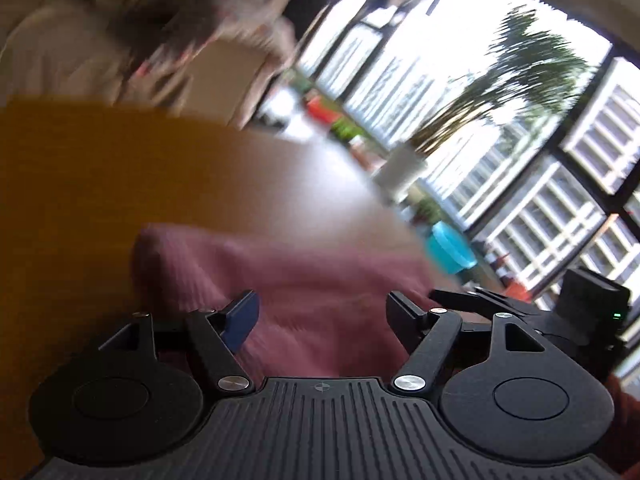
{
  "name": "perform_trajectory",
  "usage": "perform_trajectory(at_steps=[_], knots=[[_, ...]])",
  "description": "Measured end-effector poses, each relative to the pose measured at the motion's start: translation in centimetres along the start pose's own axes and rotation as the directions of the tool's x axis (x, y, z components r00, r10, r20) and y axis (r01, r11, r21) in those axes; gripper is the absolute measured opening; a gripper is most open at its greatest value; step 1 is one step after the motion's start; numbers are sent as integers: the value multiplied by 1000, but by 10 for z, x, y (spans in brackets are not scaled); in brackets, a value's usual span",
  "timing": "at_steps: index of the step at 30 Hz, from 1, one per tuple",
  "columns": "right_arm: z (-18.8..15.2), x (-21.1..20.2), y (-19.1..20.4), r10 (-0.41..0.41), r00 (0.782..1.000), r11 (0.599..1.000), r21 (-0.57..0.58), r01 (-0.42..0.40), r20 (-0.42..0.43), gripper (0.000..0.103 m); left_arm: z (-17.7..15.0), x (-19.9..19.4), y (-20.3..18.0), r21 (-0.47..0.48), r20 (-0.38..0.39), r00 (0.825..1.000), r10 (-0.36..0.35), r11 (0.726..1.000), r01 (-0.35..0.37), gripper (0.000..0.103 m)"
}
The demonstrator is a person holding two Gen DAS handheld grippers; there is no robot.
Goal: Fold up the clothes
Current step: 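Straighten the folded garment edges with the left gripper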
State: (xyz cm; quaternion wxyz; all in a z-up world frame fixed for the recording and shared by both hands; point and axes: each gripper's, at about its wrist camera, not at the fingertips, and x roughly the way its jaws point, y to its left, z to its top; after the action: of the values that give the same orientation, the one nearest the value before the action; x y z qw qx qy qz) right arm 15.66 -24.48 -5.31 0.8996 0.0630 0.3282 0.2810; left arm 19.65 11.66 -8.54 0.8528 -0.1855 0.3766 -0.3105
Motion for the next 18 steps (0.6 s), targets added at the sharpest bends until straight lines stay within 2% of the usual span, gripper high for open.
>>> perform_trajectory(at_steps=[1,2,5,7,8,10,12,15,17,18], knots=[[-4,4,-3,-4,1000,1000,13,4,-1,103,-1,6,12,-29,-10,1000,2,1000,-2,63],[-4,5,-4,0,1000,1000,23,0,6,103,1,6,23,-77,1,1000,-14,997,14,61],[-1,6,-6,7,1000,999,54,-7,-3,103,8,-2,39,-208,60,998,-15,978,27,61],[0,7,0,-15,1000,999,30,16,-25,103,10,-14,30,-181,83,996,18,983,-3,75],[2,8,3,-25,999,1000,16,26,-47,103,8,-22,20,-155,95,995,26,988,-11,78],[14,3,4,-16,997,1000,13,17,-77,103,-1,-43,0,-111,107,994,-1,994,13,83],[30,-13,0,-5,1000,1000,10,5,-24,103,-13,-61,-17,-98,102,993,-56,993,66,84],[52,-20,-3,-144,988,985,-90,149,61,103,-37,-71,-27,-140,52,987,-155,977,161,84],[58,-5,-8,-269,961,944,-177,278,69,103,-51,-62,-26,-166,-7,988,-156,974,153,84],[59,6,-11,-324,944,919,-216,330,64,103,-55,-56,-23,-167,-31,991,-130,978,123,82]])
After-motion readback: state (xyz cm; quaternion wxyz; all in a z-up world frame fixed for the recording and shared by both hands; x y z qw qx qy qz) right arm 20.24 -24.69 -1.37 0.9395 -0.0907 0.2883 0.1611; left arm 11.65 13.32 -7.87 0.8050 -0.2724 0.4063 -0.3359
